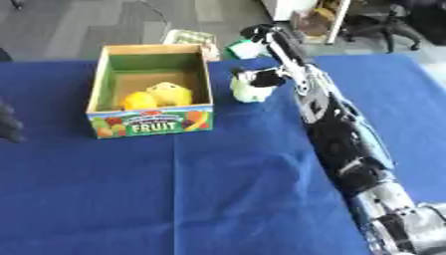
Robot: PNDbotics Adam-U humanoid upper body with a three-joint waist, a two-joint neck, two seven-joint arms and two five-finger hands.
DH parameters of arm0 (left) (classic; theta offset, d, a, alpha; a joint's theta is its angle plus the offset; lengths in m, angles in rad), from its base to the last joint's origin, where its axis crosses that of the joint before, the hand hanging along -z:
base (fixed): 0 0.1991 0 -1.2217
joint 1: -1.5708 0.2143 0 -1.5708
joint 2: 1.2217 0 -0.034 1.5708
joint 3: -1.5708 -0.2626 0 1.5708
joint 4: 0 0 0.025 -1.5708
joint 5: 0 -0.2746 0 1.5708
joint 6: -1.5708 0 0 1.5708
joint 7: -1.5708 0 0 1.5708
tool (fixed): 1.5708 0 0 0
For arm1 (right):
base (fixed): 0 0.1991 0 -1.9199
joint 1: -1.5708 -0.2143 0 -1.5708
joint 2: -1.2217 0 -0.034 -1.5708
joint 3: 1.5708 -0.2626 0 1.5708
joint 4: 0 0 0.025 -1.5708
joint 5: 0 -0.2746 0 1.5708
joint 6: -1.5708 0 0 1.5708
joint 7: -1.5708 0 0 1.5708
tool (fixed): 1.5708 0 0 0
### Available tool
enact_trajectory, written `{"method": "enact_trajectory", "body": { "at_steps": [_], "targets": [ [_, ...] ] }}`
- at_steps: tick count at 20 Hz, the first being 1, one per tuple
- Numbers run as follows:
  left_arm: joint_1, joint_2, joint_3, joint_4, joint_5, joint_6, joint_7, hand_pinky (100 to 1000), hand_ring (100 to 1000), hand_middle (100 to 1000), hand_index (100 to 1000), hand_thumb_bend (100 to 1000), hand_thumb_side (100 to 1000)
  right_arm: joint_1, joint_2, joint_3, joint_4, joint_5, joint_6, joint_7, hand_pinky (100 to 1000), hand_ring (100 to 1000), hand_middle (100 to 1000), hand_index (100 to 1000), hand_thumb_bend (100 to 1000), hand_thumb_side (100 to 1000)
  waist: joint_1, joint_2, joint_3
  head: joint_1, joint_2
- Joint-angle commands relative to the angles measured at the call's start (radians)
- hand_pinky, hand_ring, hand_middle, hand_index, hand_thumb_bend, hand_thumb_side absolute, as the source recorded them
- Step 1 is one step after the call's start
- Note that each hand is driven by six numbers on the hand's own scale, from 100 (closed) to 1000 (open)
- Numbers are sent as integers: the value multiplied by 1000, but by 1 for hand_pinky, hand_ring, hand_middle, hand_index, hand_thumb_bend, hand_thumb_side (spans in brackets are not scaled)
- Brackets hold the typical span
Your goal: Pick up objects on the table and place them in the box.
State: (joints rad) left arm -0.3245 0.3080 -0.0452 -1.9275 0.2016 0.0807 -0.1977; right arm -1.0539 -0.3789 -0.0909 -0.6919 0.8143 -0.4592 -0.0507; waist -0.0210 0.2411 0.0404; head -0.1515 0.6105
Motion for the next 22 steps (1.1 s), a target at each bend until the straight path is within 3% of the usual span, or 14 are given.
{"method": "enact_trajectory", "body": {
  "at_steps": [1, 5, 14, 17, 22],
  "targets": [
    [-6, 21, 10, -19, 1, -2, 5, 571, 616, 605, 725, 374, 370, -8, -52, -13, 31, 27, 9, -3, 809, 811, 777, 856, 452, 268, 3, -18, -2, 3, -14],
    [-7, 21, 9, -20, 1, -3, 4, 571, 617, 605, 726, 372, 370, 4, -56, -13, 80, 61, -1, 26, 866, 898, 835, 884, 480, 341, 6, -16, -1, 1, -16],
    [-11, 22, 5, -22, 3, -4, 0, 570, 618, 606, 727, 367, 372, 15, -39, -15, 118, 92, -14, 94, 887, 921, 858, 892, 504, 399, 14, -9, 9, -11, -24],
    [-13, 23, 3, -24, 3, -5, -3, 570, 618, 606, 727, 365, 372, 18, -35, -21, 110, 113, 14, 47, 878, 917, 854, 890, 493, 374, 17, -6, 17, -16, -27],
    [-16, 23, 2, -25, 3, -6, -5, 570, 618, 607, 728, 364, 375, 16, -25, -24, 94, 166, 82, -108, 863, 910, 846, 887, 477, 331, 20, 1, 26, -25, -34]
  ]
}}
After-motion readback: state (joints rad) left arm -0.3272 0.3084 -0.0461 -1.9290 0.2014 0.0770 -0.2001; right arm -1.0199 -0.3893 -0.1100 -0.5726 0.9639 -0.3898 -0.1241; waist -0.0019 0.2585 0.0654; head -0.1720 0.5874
